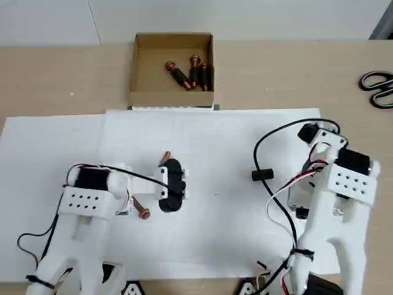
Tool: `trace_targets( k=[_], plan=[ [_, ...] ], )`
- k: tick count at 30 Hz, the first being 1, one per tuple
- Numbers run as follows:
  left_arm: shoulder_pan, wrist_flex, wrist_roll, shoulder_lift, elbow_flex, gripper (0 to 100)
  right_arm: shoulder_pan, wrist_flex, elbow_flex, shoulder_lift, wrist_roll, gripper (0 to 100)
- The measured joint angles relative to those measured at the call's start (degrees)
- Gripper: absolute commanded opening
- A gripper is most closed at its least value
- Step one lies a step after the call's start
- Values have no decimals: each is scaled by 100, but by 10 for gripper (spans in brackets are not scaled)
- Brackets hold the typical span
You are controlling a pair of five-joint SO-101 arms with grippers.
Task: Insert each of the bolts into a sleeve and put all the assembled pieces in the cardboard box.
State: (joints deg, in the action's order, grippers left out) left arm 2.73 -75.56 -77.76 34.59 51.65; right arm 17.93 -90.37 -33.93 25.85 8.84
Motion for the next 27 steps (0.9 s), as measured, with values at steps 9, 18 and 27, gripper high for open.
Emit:
trace_targets(
  k=[9, 18, 27],
  plan=[
    [141, 97, 0, 0, 123, 84, 0, 0, 0, 0, 0, 4],
    [237, 246, 0, -624, 246, 84, 0, 0, 0, 0, 0, 4],
    [308, 624, 0, -1345, -18, 81, 0, 0, 0, 0, 0, 4]
  ],
)
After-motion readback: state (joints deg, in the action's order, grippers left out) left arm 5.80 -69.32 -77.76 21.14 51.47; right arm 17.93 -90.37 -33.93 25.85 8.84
